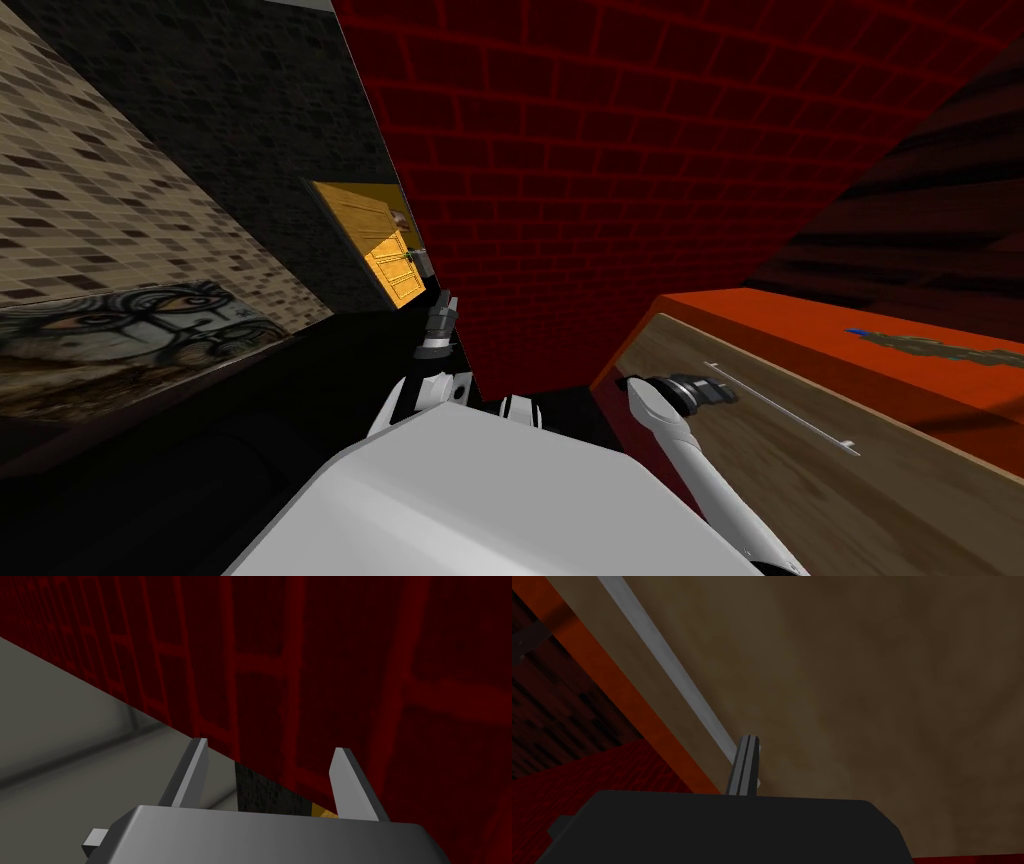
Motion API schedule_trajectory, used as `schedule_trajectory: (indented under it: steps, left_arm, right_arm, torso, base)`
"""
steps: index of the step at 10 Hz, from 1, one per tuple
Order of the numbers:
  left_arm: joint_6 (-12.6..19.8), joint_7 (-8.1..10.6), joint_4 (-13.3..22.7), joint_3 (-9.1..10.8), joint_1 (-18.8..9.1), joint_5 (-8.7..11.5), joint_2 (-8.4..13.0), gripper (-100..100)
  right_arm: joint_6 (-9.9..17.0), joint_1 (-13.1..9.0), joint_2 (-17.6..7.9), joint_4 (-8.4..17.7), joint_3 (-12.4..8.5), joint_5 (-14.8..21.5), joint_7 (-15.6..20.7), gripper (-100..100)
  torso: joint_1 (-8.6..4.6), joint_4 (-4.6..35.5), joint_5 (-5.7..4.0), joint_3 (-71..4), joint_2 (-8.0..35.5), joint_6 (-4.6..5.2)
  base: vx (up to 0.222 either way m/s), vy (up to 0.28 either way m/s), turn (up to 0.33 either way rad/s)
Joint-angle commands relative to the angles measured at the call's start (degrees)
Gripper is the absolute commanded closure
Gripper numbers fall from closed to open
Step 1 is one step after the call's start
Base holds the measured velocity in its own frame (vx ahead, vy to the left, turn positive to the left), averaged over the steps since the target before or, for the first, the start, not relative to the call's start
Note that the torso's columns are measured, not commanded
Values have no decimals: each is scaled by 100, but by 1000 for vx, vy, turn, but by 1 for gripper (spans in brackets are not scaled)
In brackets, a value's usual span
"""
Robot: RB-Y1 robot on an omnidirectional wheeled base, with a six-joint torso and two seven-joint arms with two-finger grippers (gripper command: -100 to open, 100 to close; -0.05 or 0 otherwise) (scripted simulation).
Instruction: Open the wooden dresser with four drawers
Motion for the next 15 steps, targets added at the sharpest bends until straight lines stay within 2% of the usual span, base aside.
schedule_trajectory:
  steps: [1,4,5,11,12,14,15]
  left_arm:
    - [0,0,0,-1,0,0,-1,0]
    - [0,0,0,-1,-1,0,-1,0]
    - [0,0,0,0,0,0,0,0]
    - [0,0,0,1,0,0,1,0]
    - [0,0,0,1,0,0,1,0]
    - [0,0,0,1,0,0,1,0]
    - [0,0,0,1,0,0,1,0]
  right_arm:
    - [32,-21,32,-65,8,0,95,100]
    - [43,-37,46,-90,11,-1,131,100]
    - [-204,-44,-127,-112,74,-33,128,-100]
    - [-1103,-67,-789,-179,307,-155,76,-100]
    - [-1149,-67,-789,-179,307,-155,76,-100]
    - [-1529,-77,-1078,-208,409,-208,54,-100]
    - [-1561,-77,-1078,-208,409,-208,54,-100]
  torso:
    - [15,2,6,3,4,0]
    - [-20,-1,-5,-2,-4,1]
    - [-50,-4,-11,-9,-17,3]
    - [-18,-1,-3,-3,-5,1]
    - [-17,-2,-4,-5,-9,1]
    - [-19,-3,-3,-7,-11,1]
    - [-25,0,-6,-1,-1,0]
  base:
    - [-69,147,-11]
    - [-53,125,0]
    - [-45,-9,46]
    - [-73,-66,52]
    - [-50,-35,20]
    - [-63,-49,64]
    - [-62,-42,21]
